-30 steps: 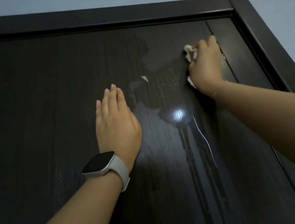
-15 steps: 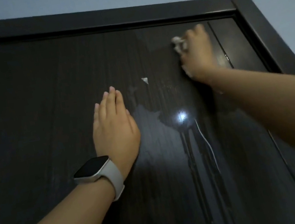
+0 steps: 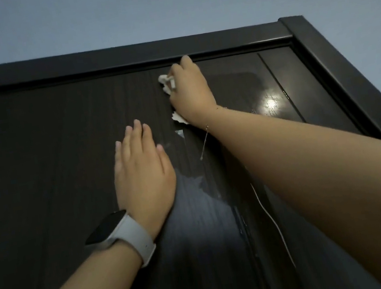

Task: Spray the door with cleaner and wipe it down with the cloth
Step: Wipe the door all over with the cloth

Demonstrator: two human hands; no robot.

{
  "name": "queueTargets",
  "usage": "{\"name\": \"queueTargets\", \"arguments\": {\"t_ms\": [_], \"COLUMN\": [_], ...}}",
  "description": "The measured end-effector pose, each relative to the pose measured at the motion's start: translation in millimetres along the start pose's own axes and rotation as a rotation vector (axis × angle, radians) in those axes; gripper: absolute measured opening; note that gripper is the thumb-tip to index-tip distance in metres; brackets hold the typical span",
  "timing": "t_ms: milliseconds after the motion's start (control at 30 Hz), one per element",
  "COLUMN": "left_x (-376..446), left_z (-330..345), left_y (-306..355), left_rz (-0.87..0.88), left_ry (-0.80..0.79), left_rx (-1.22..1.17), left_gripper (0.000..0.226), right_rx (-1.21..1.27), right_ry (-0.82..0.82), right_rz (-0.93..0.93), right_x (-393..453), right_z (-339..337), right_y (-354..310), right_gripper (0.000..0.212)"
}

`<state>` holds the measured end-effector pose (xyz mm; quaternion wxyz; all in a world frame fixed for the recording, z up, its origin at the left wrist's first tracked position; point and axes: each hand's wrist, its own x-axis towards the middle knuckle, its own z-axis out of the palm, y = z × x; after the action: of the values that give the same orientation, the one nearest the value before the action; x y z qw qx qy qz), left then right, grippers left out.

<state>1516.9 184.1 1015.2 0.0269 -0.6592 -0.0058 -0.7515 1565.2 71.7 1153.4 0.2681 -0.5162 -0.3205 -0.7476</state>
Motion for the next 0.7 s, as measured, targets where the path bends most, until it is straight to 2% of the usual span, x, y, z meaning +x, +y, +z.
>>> {"name": "queueTargets", "arguments": {"t_ms": [133, 200, 300, 367, 433, 500, 700], "left_x": [-1.2, -1.1, -0.5, 0.2, 0.4, -0.4, 1.4], "left_z": [4.1, 3.9, 6.0, 6.9, 7.3, 7.5, 5.6], "left_y": [-4.6, -4.7, -1.5, -1.0, -1.4, -1.4, -3.2], "left_rz": [0.027, 0.040, 0.051, 0.042, 0.041, 0.051, 0.042], "left_ry": [0.043, 0.049, 0.074, 0.089, 0.100, 0.099, 0.070], "left_rx": [0.047, 0.055, 0.066, 0.061, 0.057, 0.055, 0.082], "left_gripper": [0.052, 0.056, 0.058, 0.057, 0.056, 0.056, 0.055], "right_rx": [-0.079, -0.135, -0.219, -0.225, -0.210, -0.166, 0.003], "right_ry": [-0.015, 0.048, 0.131, 0.153, 0.173, 0.170, 0.015], "right_rz": [-0.106, -0.004, 0.247, 0.356, 0.419, 0.393, 0.066], "right_x": [7.2, 7.9, -0.5, -1.6, 4.8, 13.4, 34.5], "right_z": [-15.9, -36.3, -67.3, -73.3, -68.2, -54.7, 11.3], "right_y": [30.1, 68.0, 128.9, 142.9, 137.6, 116.9, -5.7], "right_gripper": [0.015, 0.015, 0.022, 0.022, 0.023, 0.024, 0.023]}}
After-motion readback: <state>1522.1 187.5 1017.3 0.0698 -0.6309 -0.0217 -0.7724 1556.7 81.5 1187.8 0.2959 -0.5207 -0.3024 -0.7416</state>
